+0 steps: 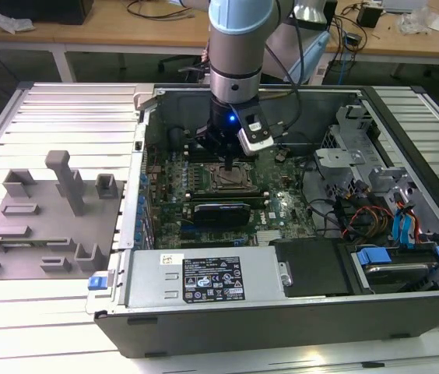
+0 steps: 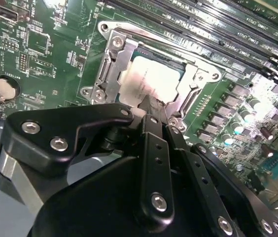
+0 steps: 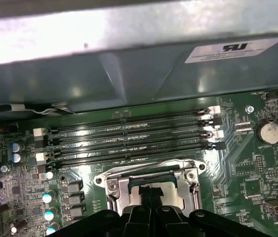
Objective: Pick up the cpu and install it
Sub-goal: 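Install the first cpu locking lever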
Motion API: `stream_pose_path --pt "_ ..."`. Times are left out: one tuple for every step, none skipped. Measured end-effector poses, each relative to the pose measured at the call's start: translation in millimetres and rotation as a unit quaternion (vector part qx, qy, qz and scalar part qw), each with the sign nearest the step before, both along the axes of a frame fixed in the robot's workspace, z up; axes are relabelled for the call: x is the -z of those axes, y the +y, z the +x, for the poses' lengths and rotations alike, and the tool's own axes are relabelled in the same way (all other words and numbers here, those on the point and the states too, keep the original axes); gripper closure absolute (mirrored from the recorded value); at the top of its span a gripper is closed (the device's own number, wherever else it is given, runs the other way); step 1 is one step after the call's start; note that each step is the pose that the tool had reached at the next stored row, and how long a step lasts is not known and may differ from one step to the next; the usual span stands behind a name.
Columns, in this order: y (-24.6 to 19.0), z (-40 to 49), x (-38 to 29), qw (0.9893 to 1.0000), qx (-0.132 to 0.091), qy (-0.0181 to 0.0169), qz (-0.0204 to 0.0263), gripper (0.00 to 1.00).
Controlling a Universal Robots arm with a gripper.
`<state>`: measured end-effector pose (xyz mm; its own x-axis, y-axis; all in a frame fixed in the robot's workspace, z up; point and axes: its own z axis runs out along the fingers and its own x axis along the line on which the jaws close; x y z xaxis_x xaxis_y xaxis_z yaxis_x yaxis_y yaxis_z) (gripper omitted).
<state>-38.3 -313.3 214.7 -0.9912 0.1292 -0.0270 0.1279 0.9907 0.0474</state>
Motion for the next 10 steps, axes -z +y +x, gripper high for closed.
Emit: stream_pose_path --pt "0.0 0.2 0.0 1.0000 0.000 0.0001 0.0000 0.89" --pt "0.0 0.9 0.0 1.0000 0.000 0.0001 0.0000 0.89" --pt "0.0 3.6 0.0 1.0000 0.000 0.0001 0.0001 0.89" --pt "0.0 4.8 0.0 1.0000 0.000 0.0001 0.0001 0.89" --pt "-0.2 5.8 0.0 1.0000 0.000 0.0000 0.0001 0.89" --pt "-1.3 6.8 0.1 1.0000 0.000 0.0000 0.0001 0.89" --pt "-2.6 7.1 0.0 1.0000 0.000 0.0001 0.0001 0.89" --pt "-4.5 7.3 0.0 1.0000 0.000 0.0001 0.0000 0.89" --pt "-7.5 7.4 0.0 1.0000 -0.001 0.0000 0.0000 0.89" --pt "-11.8 7.4 0.0 1.0000 -0.001 0.0001 0.0000 0.89"
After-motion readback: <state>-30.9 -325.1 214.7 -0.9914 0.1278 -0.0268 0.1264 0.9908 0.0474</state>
